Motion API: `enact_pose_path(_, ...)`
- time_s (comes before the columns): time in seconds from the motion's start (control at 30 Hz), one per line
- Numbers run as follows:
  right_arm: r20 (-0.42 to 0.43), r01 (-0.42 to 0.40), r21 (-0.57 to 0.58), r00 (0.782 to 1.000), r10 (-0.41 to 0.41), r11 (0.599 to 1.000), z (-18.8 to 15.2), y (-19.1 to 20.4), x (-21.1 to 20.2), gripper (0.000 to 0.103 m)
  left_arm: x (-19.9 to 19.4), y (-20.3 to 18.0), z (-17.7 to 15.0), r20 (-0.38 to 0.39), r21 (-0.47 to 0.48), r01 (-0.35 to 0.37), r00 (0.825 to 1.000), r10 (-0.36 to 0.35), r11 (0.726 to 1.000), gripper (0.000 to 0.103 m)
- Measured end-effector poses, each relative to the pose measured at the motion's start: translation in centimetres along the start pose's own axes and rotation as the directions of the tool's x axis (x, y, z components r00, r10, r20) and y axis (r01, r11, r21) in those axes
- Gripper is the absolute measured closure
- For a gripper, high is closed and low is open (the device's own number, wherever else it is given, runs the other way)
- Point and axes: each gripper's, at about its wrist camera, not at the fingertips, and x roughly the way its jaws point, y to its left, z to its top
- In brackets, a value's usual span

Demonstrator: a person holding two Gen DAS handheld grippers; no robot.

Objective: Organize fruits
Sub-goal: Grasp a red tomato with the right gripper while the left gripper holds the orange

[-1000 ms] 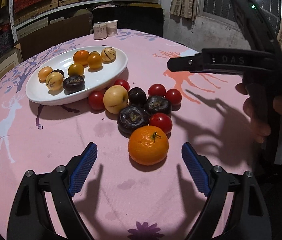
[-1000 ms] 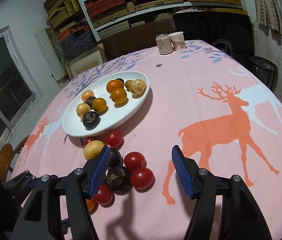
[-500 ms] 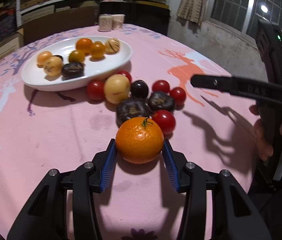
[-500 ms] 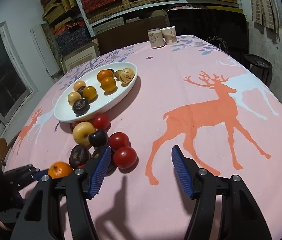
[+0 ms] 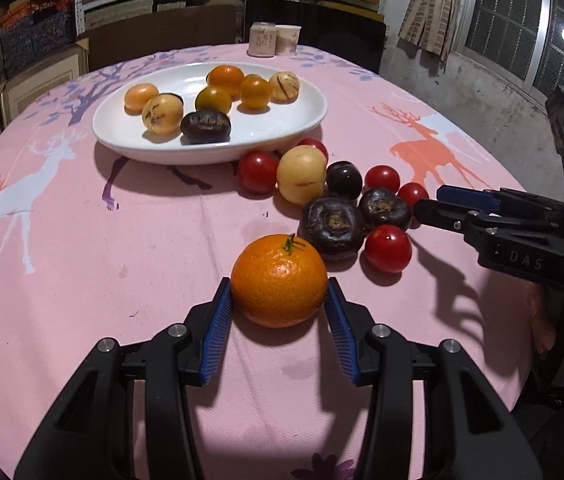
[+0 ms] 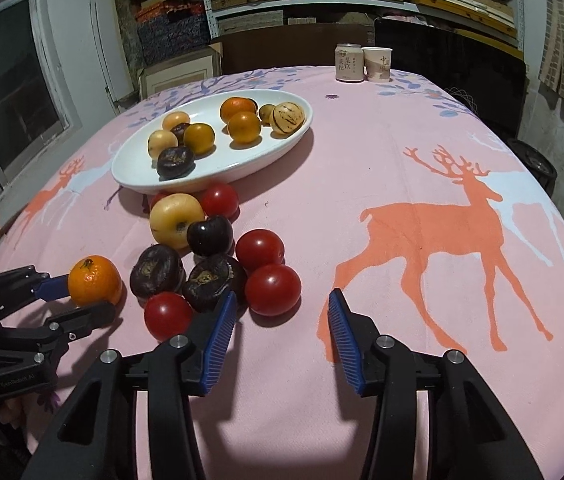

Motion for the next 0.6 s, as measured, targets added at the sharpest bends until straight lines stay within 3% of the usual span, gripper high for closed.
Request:
enact_pose_path(0.23, -0.036, 0.038, -0.043, 0.999, -0.04, 0.998, 0.6, 0.7, 1.4, 0.066, 0.4, -0.5, -0.1, -0.021, 0.025, -0.023, 0.999, 0.024, 0.999, 0.055)
enact_pose_path(0.6, -0.03, 0.019, -0.042, 0.999, -0.02, 0.999, 0.6, 0.8, 1.7, 0.072, 0.4, -0.6, -0.1, -0.012, 0.025, -0.028, 1.0, 0.028, 0.999, 0.057)
